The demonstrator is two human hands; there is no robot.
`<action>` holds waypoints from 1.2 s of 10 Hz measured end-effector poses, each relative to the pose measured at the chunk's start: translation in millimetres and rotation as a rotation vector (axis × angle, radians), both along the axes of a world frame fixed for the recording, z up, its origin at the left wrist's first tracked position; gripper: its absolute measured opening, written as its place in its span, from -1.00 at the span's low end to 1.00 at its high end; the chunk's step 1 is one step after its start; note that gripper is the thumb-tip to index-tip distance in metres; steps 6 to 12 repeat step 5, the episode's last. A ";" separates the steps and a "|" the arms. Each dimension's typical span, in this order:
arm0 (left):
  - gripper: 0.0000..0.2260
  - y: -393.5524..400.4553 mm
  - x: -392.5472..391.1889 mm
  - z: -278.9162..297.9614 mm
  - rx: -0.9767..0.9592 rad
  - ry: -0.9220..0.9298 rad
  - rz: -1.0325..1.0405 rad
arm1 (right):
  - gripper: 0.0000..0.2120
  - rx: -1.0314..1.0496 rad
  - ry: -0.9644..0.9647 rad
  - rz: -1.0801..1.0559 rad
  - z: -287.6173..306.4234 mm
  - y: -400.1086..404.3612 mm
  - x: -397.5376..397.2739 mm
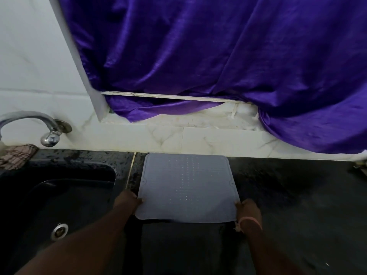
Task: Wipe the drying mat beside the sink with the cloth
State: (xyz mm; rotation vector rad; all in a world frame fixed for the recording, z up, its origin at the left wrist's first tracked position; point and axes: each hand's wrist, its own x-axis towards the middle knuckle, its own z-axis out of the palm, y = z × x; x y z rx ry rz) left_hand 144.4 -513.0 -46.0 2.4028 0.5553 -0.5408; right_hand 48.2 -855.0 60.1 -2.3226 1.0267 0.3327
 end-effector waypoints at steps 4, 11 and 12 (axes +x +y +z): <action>-0.77 -9.9 -25.6 8.7 0.139 -0.143 -0.126 | -0.69 -0.429 0.090 0.228 -54.5 24.1 1.8; -0.74 -15.0 -24.1 26.8 0.116 -0.211 -0.189 | -0.70 -0.288 0.022 0.312 -47.8 62.7 15.1; -0.74 -15.0 -24.1 26.8 0.116 -0.211 -0.189 | -0.70 -0.288 0.022 0.312 -47.8 62.7 15.1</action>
